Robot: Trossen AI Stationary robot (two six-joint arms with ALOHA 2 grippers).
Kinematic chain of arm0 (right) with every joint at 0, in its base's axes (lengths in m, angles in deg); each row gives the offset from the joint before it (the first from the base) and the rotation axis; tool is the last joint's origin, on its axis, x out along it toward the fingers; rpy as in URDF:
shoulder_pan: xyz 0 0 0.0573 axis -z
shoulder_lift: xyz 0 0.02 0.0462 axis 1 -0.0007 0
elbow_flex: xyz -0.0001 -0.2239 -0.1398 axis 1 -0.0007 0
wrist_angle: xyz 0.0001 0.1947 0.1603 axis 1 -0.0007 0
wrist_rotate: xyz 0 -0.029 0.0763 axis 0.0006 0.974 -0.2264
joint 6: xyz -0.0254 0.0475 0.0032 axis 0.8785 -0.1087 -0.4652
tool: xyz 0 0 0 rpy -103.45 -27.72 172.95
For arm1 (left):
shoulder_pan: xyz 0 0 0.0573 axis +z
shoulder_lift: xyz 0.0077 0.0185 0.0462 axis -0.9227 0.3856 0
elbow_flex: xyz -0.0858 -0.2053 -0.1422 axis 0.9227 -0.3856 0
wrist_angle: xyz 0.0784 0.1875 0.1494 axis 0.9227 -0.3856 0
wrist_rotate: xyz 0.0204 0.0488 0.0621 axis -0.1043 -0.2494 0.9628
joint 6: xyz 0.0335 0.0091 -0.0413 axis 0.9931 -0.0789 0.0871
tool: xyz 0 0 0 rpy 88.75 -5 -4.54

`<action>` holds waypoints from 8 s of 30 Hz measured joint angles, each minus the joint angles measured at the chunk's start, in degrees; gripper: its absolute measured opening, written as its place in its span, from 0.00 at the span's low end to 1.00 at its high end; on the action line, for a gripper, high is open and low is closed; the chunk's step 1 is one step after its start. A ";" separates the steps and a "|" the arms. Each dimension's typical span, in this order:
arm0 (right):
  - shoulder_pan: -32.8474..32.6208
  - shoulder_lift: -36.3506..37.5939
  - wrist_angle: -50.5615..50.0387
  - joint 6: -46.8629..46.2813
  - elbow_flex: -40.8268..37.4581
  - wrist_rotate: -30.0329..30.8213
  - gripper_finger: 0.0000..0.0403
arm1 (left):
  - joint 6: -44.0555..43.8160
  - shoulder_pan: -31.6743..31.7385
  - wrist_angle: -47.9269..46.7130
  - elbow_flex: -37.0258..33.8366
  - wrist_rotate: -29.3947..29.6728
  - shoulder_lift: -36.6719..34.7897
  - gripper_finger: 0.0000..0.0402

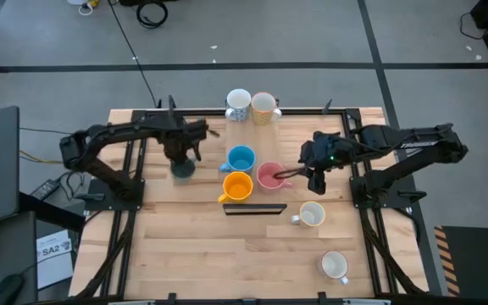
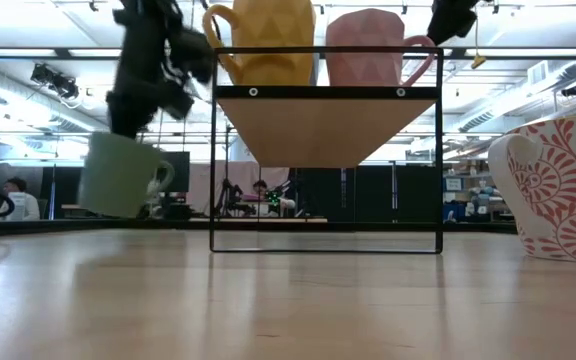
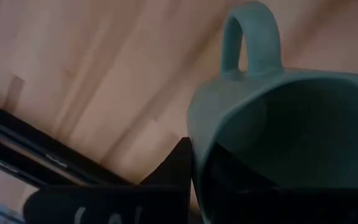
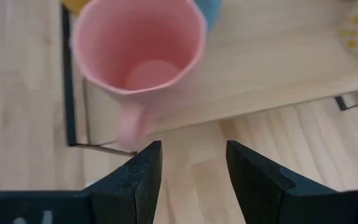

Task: Place coffee mugs
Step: Put the green mug on the shelf

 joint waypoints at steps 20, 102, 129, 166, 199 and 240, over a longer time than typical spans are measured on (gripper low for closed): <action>-17.14 -2.74 16.87 -4.60 0.02 3.16 0.46 | -17.72 -43.31 12.22 0.02 -9.39 -7.29 0.06; -16.86 -31.41 59.49 -10.63 0.00 -14.47 0.31 | -20.52 -50.55 52.80 0.08 3.18 -0.13 0.07; -16.93 -31.41 59.45 -10.52 0.00 -14.54 0.15 | -21.13 -50.54 52.71 0.13 3.35 -0.19 0.17; -16.09 -8.85 38.53 -6.99 -0.07 -13.91 0.15 | -20.71 -50.58 58.14 0.03 -3.34 -0.21 0.35; 4.00 22.64 49.72 16.61 -24.83 13.30 0.15 | -21.11 -50.15 58.15 0.03 -1.75 -0.20 0.35; 4.66 8.66 94.62 10.90 -51.06 10.07 0.16 | -21.21 -50.17 57.87 0.04 -1.64 -0.19 0.35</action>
